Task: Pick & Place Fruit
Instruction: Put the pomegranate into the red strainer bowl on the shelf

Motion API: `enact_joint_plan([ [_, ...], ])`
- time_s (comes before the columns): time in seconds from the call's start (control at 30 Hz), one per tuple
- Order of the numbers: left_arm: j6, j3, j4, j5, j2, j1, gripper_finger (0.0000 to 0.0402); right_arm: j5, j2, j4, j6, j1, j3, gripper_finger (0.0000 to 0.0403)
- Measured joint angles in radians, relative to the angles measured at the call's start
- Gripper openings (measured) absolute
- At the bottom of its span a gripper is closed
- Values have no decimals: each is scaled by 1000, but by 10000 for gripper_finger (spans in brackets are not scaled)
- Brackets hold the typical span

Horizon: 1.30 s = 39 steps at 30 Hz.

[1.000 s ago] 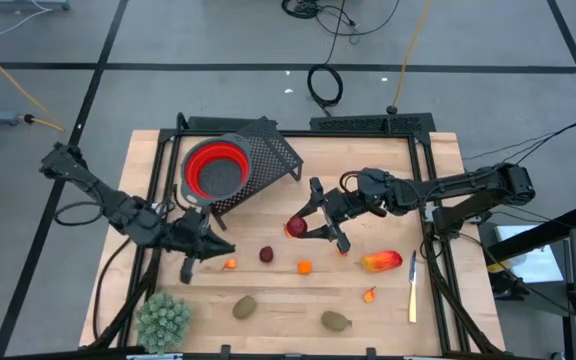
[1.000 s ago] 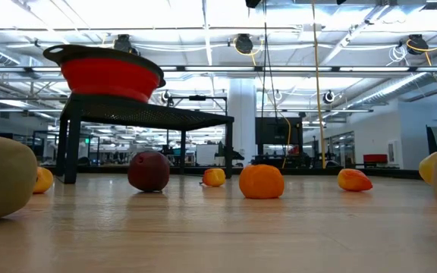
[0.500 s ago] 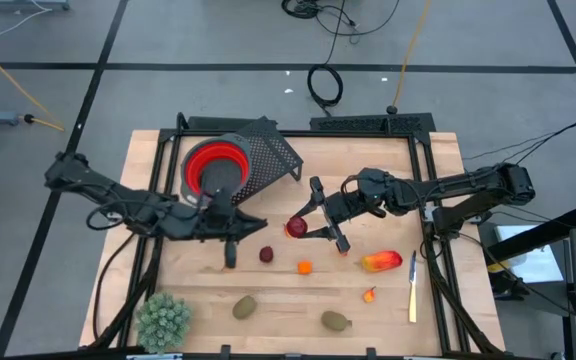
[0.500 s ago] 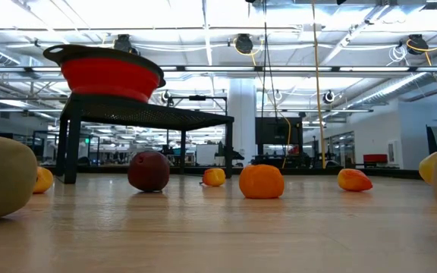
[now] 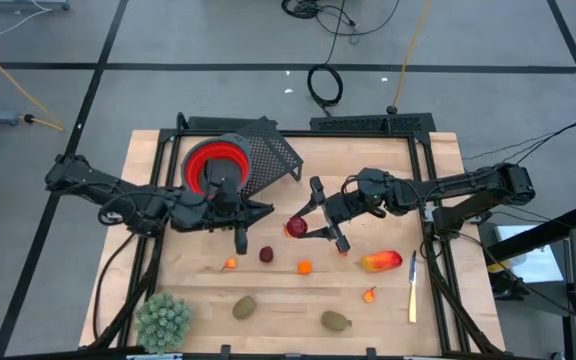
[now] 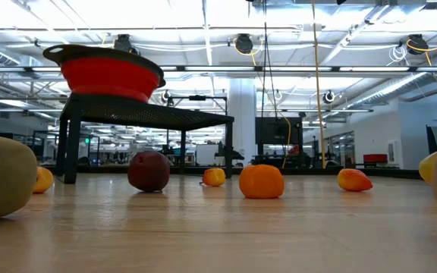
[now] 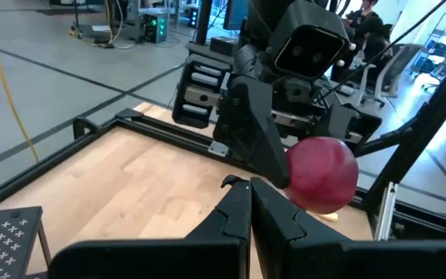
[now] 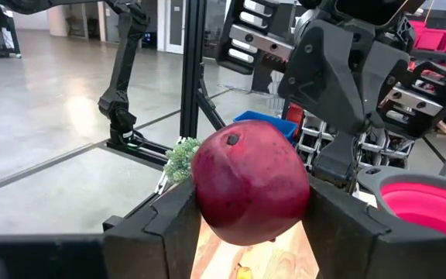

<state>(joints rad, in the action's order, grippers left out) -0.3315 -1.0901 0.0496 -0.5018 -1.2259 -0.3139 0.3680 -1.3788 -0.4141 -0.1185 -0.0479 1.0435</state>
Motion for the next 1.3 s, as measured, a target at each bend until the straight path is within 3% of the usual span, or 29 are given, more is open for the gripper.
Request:
enact_joint_plan([
  [0.5, -10, 0, -7, 5, 0, 34, 17, -29, 0, 5, 38, 2, 0, 195],
  [0.67, 62, 0, -95, 4, 0, 35, 82, -34, 0, 12, 54, 3, 0, 193],
  [0.93, 368, 0, -165, -4, 0, 16, 210, -70, 0, 67, 139, 19, 0, 195],
  [1.13, 593, 2, -188, -7, -34, -16, 249, 17, 0, 74, 298, 78, 0, 196],
  [1.3, 652, 1, -224, -16, -68, -11, 260, 109, 0, 89, 443, 126, 0, 196],
])
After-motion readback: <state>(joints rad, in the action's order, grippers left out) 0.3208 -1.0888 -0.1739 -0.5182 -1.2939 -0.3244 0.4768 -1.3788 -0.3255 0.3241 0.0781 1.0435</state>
